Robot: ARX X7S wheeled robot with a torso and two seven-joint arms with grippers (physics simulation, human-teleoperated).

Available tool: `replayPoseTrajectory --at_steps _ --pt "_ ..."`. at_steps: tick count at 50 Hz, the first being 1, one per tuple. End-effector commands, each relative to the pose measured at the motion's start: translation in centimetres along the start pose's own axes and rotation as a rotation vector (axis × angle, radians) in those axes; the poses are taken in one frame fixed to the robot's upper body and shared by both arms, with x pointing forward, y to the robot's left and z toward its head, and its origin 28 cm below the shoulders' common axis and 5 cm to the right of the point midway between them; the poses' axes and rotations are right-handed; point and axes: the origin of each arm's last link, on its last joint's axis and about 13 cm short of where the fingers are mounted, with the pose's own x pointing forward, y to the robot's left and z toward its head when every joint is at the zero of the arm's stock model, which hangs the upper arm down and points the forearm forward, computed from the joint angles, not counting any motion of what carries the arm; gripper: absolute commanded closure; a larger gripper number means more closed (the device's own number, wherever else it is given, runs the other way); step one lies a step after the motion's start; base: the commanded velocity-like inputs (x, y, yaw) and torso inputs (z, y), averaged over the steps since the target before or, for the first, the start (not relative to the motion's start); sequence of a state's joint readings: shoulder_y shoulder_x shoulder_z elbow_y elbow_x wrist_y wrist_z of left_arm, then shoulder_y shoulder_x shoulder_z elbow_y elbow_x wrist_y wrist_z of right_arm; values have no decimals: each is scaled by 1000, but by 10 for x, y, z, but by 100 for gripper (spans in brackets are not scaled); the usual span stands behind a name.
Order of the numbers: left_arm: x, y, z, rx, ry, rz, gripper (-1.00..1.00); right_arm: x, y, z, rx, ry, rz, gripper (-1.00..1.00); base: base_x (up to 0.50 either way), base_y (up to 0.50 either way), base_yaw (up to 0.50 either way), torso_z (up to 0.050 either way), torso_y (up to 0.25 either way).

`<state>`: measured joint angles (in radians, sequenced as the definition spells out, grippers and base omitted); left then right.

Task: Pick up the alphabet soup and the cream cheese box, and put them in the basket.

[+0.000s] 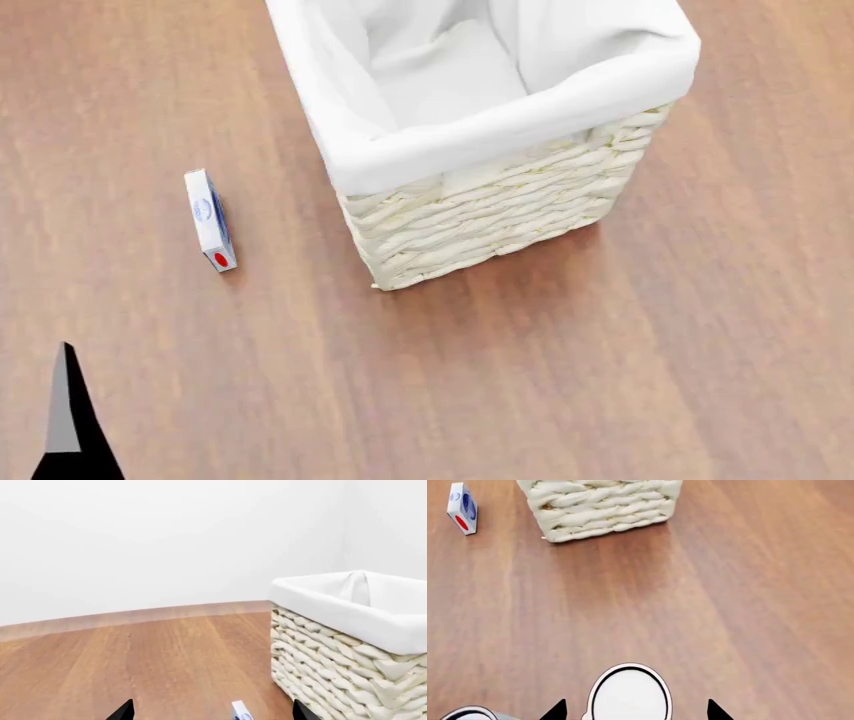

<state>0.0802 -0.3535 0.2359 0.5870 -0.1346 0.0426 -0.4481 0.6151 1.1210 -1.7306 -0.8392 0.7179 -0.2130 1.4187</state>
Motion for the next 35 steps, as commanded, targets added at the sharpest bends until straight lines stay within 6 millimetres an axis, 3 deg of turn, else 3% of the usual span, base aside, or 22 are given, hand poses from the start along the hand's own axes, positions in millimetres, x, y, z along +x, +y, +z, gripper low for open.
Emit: replayPoseTrajectory --at_steps 1,26,35 --pt "-1 1 -1 -2 2 5 -100 6 1 -5 11 11 11 -100 0 0 0 0 0" --pt "0 1 2 7 -5 7 -100 16 1 -7 26 11 26 -100 0 0 0 0 0" --pt "1 2 0 9 -3 18 -100 24 2 -16 33 27 25 -100 0 0 0 0 0"
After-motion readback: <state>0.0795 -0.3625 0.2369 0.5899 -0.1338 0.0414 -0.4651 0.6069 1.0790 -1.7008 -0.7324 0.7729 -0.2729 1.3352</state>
